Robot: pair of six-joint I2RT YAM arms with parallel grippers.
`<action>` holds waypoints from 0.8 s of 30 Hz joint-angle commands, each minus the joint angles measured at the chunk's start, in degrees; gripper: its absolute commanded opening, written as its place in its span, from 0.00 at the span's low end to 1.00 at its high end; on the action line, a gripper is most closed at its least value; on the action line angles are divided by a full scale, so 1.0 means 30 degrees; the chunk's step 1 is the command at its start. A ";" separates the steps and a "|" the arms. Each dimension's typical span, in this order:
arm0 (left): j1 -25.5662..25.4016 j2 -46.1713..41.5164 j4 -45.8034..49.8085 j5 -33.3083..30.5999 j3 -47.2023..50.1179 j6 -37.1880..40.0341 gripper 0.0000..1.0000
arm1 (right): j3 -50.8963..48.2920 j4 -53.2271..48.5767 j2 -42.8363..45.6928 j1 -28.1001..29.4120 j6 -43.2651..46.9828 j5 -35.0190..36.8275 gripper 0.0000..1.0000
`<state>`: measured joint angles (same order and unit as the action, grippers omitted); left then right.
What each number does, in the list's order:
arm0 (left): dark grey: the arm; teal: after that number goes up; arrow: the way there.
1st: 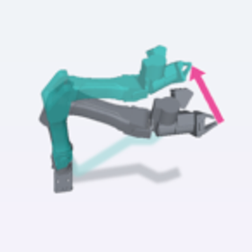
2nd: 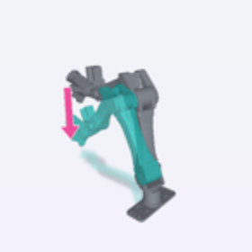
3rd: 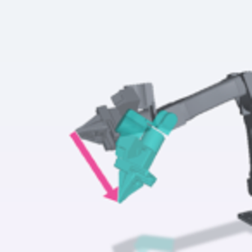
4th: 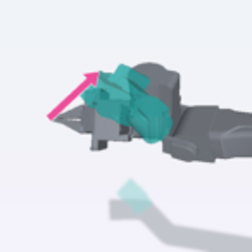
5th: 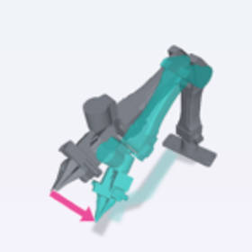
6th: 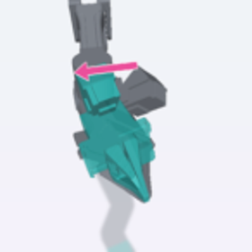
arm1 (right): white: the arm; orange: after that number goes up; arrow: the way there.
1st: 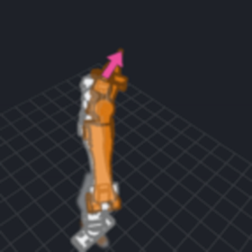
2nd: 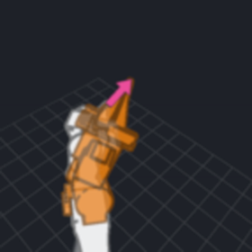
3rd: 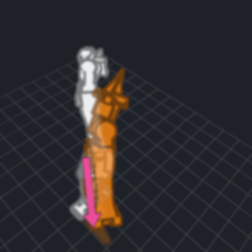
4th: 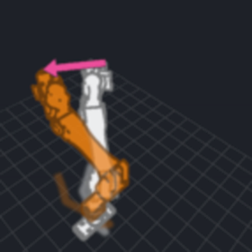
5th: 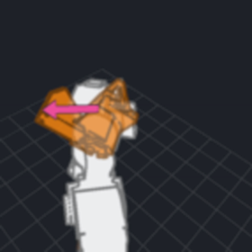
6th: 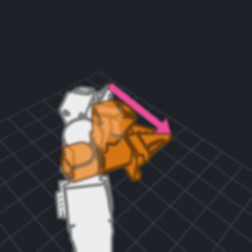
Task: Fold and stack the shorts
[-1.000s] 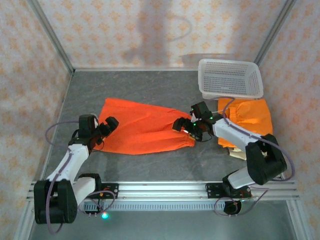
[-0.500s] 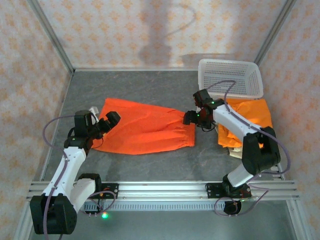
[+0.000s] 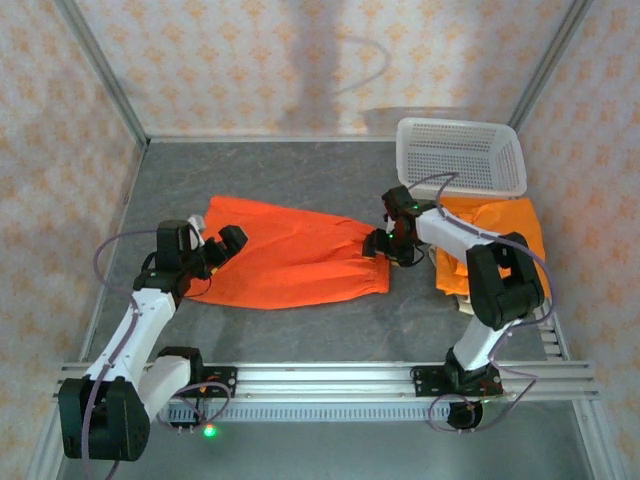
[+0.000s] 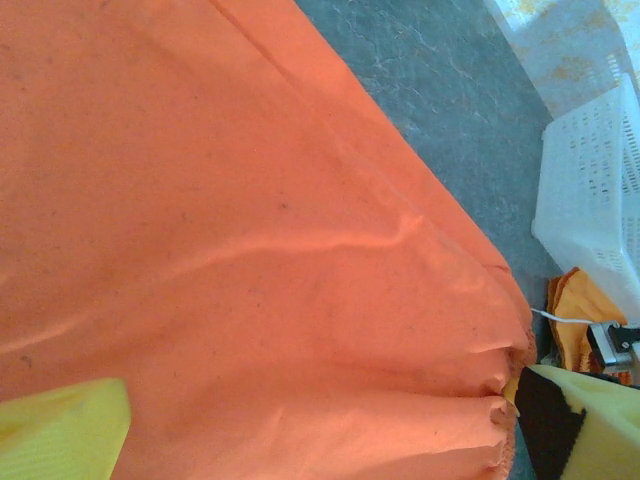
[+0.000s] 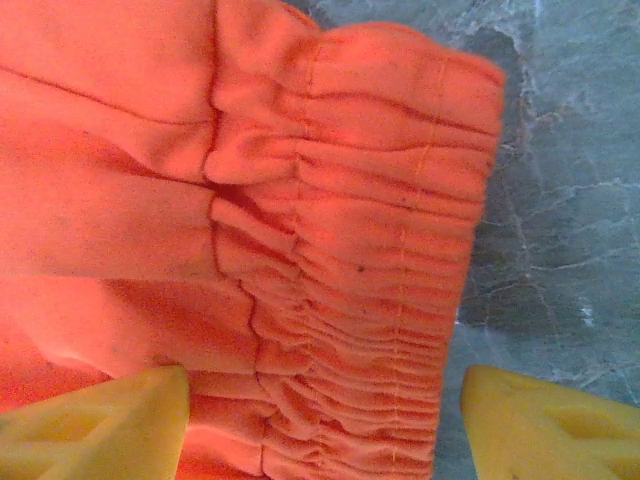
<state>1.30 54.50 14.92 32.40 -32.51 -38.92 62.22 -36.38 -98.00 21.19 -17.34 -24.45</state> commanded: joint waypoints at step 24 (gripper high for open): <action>-0.0199 0.0071 -0.0200 -0.0487 0.0240 0.0400 1.00 | 0.0130 0.0262 -0.1907 0.0979 -0.0742 0.3292 0.05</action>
<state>1.10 54.92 14.74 32.32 -32.08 -38.89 62.61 -33.56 -101.91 23.88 -20.25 -21.15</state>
